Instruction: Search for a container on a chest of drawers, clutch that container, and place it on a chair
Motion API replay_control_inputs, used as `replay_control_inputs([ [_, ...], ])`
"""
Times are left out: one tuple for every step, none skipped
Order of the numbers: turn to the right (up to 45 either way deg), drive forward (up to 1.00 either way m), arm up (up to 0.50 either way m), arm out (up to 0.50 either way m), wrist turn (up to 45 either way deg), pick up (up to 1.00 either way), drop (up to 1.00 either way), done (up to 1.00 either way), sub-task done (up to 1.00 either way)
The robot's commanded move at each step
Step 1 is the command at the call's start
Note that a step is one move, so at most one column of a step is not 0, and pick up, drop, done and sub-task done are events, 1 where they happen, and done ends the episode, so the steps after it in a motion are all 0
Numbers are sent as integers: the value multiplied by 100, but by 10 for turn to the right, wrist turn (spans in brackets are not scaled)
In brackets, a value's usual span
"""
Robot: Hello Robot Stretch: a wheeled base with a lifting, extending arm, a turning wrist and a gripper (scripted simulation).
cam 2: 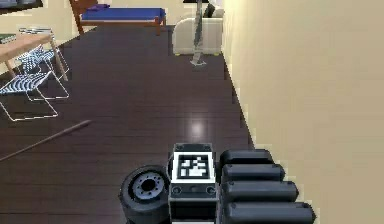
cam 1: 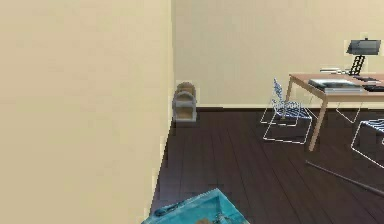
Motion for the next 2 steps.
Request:
replay_control_inputs([
  [150,0,0,0,0,0,0,0,0],
  [0,100,0,0,0,0,0,0,0],
])
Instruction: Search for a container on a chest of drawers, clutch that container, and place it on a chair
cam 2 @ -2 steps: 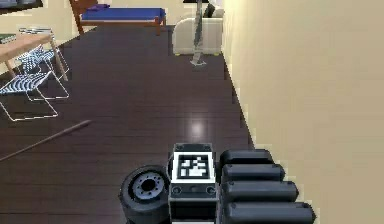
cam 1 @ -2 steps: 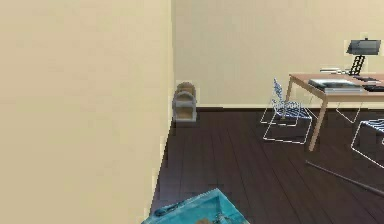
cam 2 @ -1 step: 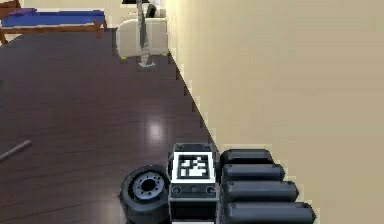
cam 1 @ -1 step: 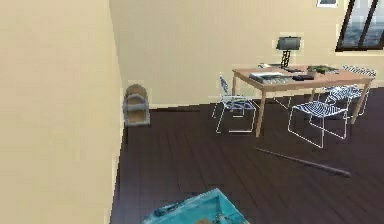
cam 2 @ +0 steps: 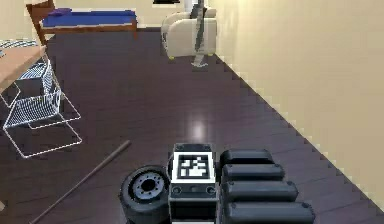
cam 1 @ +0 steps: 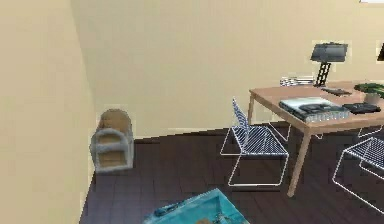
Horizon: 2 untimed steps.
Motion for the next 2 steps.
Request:
replay_control_inputs([
  [0,100,0,0,0,0,0,0,0],
  [30,0,0,0,0,0,0,0,0],
])
